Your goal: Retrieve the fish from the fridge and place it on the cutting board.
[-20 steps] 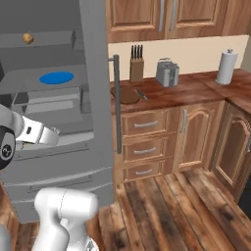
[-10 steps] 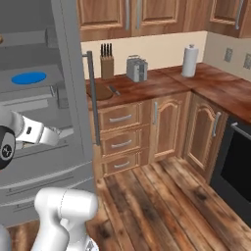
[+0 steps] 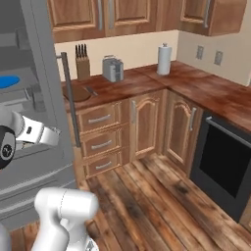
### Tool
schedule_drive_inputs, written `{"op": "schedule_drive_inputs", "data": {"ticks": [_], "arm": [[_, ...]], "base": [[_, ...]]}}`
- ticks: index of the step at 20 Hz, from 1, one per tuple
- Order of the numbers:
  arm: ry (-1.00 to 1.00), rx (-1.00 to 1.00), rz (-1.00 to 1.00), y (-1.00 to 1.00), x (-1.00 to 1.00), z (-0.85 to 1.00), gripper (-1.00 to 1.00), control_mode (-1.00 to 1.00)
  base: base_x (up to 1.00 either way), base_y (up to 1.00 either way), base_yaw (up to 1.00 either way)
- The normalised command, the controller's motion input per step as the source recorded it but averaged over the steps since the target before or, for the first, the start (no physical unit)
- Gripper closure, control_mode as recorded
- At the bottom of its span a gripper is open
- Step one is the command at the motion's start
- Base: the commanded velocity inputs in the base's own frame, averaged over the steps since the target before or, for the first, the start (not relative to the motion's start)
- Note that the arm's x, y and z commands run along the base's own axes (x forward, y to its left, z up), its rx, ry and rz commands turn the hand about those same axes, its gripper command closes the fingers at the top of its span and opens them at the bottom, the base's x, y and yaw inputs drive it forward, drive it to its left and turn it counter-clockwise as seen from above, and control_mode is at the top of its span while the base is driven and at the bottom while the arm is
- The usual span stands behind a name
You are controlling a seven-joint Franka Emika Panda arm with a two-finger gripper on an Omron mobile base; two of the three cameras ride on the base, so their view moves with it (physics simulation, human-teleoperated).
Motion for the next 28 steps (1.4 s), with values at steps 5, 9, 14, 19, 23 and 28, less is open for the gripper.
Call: {"op": "schedule_drive_inputs", "data": {"ticks": [5,9,14,19,23,28], "arm": [[0.00,0.00,0.00,0.00,0.00,0.00,1.00,1.00],[0.00,0.00,0.00,0.00,0.00,0.00,1.00,1.00],[0.00,0.00,0.00,0.00,0.00,0.00,1.00,1.00],[0.00,0.00,0.00,0.00,0.00,0.00,1.00,1.00],[0.00,0.00,0.00,0.00,0.00,0.00,1.00,1.00],[0.00,0.00,0.00,0.00,0.00,0.00,1.00,1.00]], "base": [[-0.31,-0.31,-0.42],[-0.01,-0.52,-0.50],[0.00,-0.49,-0.51],[0.00,-0.34,-0.49],[0.00,-0.40,-0.45],[0.00,-0.35,-0.33]]}}
